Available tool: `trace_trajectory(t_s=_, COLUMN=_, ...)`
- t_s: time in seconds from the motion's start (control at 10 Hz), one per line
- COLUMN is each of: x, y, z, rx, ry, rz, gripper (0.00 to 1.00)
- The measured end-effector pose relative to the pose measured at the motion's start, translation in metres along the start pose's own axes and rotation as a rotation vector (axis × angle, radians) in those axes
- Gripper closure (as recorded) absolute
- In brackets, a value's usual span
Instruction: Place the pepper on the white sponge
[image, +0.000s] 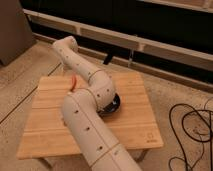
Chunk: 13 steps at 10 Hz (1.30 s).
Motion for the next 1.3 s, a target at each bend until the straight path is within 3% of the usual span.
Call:
trace_trajectory(t_s=0.3, x=0.023, y=-0.014, z=0.026, rx=-0.022, ry=0.078, rz=0.057, gripper=0.35)
trace_trajectory(t_s=0.6, x=0.036, y=-0.024, z=0.039, rx=-0.020, ry=0.119, rz=0.059, gripper=0.35)
trace_trajectory(t_s=0.8, x=0.037, y=-0.020, z=0.040, rx=-0.029, ry=0.119, rz=0.029, gripper=0.35)
trace_trajectory(t_s=1.2, x=0.023, y=-0.023, z=0.035, rx=-0.058, ry=0.071, rz=-0.016, gripper=0.35)
trace_trajectory(t_s=1.3, x=0.027, y=-0.024, z=0.039, rx=-0.062, ry=0.082, rz=-0.015, gripper=0.35)
